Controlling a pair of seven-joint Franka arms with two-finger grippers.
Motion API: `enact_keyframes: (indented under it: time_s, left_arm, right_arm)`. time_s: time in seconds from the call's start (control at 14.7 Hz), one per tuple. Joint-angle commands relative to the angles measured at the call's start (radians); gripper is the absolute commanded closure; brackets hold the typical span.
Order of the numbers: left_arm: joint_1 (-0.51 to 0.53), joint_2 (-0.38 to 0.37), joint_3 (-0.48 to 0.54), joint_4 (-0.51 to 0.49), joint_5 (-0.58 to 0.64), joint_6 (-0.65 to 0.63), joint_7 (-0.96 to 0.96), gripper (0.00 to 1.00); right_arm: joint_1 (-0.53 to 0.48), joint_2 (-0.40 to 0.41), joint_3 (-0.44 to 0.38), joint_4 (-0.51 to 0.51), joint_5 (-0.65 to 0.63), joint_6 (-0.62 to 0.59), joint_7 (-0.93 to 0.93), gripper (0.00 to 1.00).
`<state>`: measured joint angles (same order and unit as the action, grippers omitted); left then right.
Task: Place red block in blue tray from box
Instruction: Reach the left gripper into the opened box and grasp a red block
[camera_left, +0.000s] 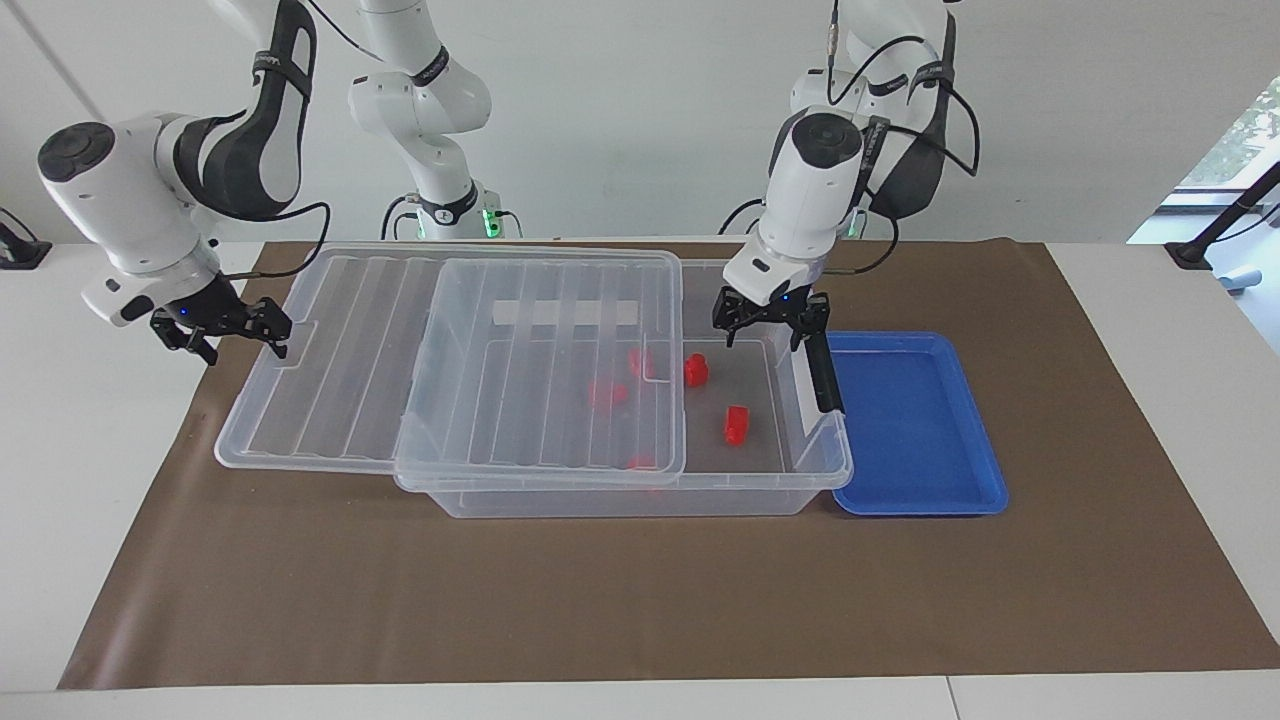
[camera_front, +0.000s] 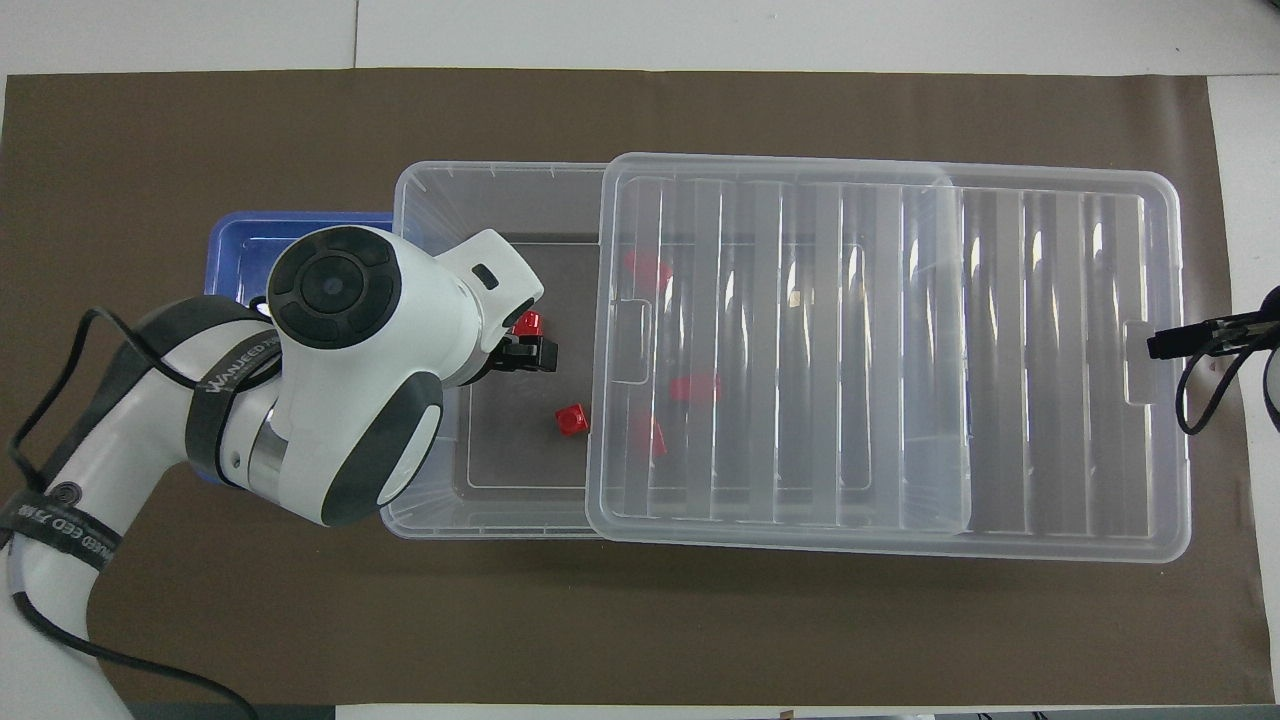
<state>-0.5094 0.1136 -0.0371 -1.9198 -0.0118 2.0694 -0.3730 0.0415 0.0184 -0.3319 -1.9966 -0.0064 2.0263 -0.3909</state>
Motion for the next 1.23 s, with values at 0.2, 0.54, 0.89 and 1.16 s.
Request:
enact_keyframes:
  time_s: [0.2, 0.54, 0.89, 1.16]
  left_arm:
    - [-0.031, 0.096, 0.016, -0.051, 0.033, 0.162, -0.021, 0.02]
    - [-0.046, 0.198, 0.017, -0.053, 0.046, 0.27, -0.069, 0.03]
    - [-0.04, 0.215, 0.02, -0.074, 0.046, 0.321, -0.069, 0.17]
    - [-0.038, 0.215, 0.026, -0.071, 0.046, 0.316, -0.07, 1.0]
  right_arm:
    - [-0.002, 0.017, 0.066, 0.162, 0.011, -0.127, 0.047, 0.0]
    - [0.0, 0.018, 0.151, 0.353, -0.004, -0.349, 0.179, 0.0]
    - [-0.005, 0.008, 0.168, 0.406, -0.007, -0.463, 0.182, 0.0]
    - [-0.003, 0.0, 0.169, 0.403, -0.006, -0.46, 0.182, 0.0]
